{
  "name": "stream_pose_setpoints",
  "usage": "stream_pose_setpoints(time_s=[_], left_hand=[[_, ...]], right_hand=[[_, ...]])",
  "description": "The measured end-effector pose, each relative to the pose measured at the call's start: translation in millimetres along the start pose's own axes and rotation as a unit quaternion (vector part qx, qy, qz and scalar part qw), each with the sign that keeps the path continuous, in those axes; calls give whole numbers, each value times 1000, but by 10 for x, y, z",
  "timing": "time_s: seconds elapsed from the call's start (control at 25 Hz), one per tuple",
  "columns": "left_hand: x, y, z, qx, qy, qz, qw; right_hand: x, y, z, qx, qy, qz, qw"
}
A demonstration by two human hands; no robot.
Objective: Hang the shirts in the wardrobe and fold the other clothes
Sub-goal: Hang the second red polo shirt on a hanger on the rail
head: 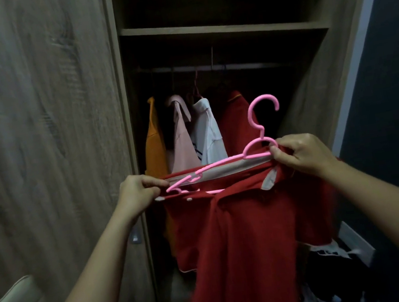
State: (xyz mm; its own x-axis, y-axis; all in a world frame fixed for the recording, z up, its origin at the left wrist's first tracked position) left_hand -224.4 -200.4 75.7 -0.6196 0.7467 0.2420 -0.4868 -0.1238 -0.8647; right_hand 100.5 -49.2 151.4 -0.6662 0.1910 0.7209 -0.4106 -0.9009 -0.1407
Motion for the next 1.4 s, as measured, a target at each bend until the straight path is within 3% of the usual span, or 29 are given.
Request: stream_pose_setpoints(time_s=[0.2,0.28,0.4,0.48,0.6,0.68,0.76,0.84,0.96,1.12,1.2,1.28,1.4], left_hand=[[-111,-505,13,61,-155,-56,984],[-281,-740,-146,62,-199,-128,969],[-707,-897,-599,111,-126,-293,941],[-760,-816,-583,125,-93,-331,931],[-463,-791,-140,185,-195,-306,913],[-238,-805,-37,212,-81,-287,931],[-156,-785,-25,161,34,-273,948],[-90,-779,107,105,24,-285,952],[-3,-795,259,53,29,-293,954],[-11,-790,254,13,69,-271,960],[-36,-782,261,-18,100,-267,958],[-60,-787,266,-35,121,-273,954],[-29,-833,272,-23,98,-278,955]], right_hand=[[87,375,-125,-118,-6,-19,993],[226,528,-201,-67,10,-90,994],[324,560,-164,19,-12,-148,989],[315,502,-69,48,-39,-135,989],[307,402,19,106,-78,-114,985],[345,397,28,129,-93,-99,982],[373,418,33,135,-84,-71,985],[343,405,52,107,-66,-40,991],[259,251,80,113,-63,-65,989],[239,252,21,277,52,-80,956],[210,240,35,279,84,-83,953],[156,202,29,236,78,-94,964],[131,174,66,158,6,-152,976]])
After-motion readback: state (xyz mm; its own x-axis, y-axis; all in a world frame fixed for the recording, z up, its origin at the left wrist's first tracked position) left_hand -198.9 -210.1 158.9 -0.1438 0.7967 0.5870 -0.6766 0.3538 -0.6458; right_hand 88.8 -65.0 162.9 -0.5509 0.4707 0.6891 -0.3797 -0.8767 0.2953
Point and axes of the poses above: each hand's wrist, its own x-axis towards the middle knuckle, its own z-axis out of the back of the hand, y = z × x, the point moved 5 cm from there along x, towards the middle knuckle, and after that the axes turned 9 degrees about z, right-handed, at the moved point
